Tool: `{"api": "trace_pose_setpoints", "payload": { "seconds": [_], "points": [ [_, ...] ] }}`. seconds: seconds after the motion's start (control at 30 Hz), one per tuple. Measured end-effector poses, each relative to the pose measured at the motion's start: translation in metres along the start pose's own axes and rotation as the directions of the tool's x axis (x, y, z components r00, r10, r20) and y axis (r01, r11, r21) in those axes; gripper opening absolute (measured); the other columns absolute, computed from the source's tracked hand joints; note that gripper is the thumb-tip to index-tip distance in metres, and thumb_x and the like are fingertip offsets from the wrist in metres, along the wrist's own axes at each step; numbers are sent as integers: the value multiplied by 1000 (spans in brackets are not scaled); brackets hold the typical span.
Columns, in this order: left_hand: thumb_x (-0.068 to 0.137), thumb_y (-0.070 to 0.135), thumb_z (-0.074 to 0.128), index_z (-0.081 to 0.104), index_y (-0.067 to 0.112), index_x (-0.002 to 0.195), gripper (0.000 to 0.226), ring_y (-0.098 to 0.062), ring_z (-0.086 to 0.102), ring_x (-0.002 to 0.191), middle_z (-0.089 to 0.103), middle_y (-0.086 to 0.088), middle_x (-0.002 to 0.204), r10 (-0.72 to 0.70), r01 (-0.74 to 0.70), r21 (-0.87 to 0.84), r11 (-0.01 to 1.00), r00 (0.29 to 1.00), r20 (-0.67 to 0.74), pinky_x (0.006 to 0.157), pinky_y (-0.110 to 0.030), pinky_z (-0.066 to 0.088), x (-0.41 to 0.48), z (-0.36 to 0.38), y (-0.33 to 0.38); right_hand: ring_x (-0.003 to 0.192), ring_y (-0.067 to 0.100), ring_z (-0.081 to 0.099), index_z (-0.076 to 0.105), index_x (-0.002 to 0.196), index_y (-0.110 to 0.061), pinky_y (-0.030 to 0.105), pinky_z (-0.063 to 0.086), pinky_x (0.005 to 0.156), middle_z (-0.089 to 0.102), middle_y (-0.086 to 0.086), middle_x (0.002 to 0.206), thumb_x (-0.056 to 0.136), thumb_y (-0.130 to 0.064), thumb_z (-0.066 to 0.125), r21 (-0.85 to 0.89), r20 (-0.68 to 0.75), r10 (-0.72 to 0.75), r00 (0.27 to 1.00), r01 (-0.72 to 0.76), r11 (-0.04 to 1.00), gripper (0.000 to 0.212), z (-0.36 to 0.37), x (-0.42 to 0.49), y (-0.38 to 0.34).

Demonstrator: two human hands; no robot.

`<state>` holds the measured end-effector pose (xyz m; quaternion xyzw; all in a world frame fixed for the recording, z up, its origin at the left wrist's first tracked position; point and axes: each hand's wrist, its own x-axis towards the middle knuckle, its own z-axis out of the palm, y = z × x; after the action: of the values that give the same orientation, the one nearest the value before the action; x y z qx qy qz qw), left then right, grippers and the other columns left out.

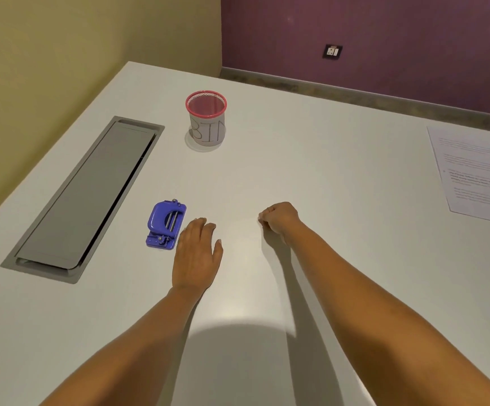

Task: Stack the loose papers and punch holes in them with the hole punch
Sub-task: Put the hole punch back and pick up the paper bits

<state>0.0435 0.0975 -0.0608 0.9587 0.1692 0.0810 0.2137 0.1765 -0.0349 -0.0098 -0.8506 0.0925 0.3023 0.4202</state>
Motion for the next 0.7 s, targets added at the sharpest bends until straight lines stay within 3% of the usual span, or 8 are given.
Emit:
{"api": "trace_pose_setpoints", "payload": {
  "seconds": [0.1,0.17,0.27,0.37,0.53,0.7],
  "points": [
    [91,20,48,51,6,124,36,-31,42,128,47,-13,136,9,-8,-14,1000,999,35,106,-42,36,16,3,5,62,22,49,47,61,-8,28,42,68,53,14,74,86,4,50,85,34,17,999,-20,996,28,-9,8,-9],
    [93,22,44,46,8,130,40,-27,31,137,40,-10,144,12,-12,-7,1000,998,60,113,-41,27,29,6,7,66,24,52,46,60,-9,28,39,72,54,14,71,84,5,51,80,37,16,999,-19,997,28,-12,14,-19],
    [95,27,38,36,11,138,45,-22,17,144,28,-7,152,-5,5,-4,1000,997,79,118,-38,15,49,10,8,71,21,60,57,72,-3,28,49,80,62,10,70,81,0,55,89,28,-10,1000,7,996,10,-17,21,-42],
    [96,29,36,32,13,140,48,-20,14,144,24,-5,154,-25,25,3,1000,997,73,119,-36,10,65,10,8,79,22,64,49,58,-7,34,51,93,61,5,64,80,-1,59,47,15,-98,995,98,994,24,-19,28,-73],
    [96,32,32,31,17,141,47,-17,15,144,24,-2,154,-47,45,34,998,998,43,120,-34,9,66,14,8,86,29,69,53,58,-6,39,55,89,65,16,83,77,8,62,112,-45,-240,970,244,963,26,-11,44,-138],
    [95,34,31,30,20,140,47,-15,14,144,24,1,154,-52,51,58,997,999,15,118,-31,4,67,19,5,78,24,65,68,79,-1,38,57,85,63,11,85,81,10,58,148,-128,-388,913,404,903,14,9,60,-191]
  ]
}}
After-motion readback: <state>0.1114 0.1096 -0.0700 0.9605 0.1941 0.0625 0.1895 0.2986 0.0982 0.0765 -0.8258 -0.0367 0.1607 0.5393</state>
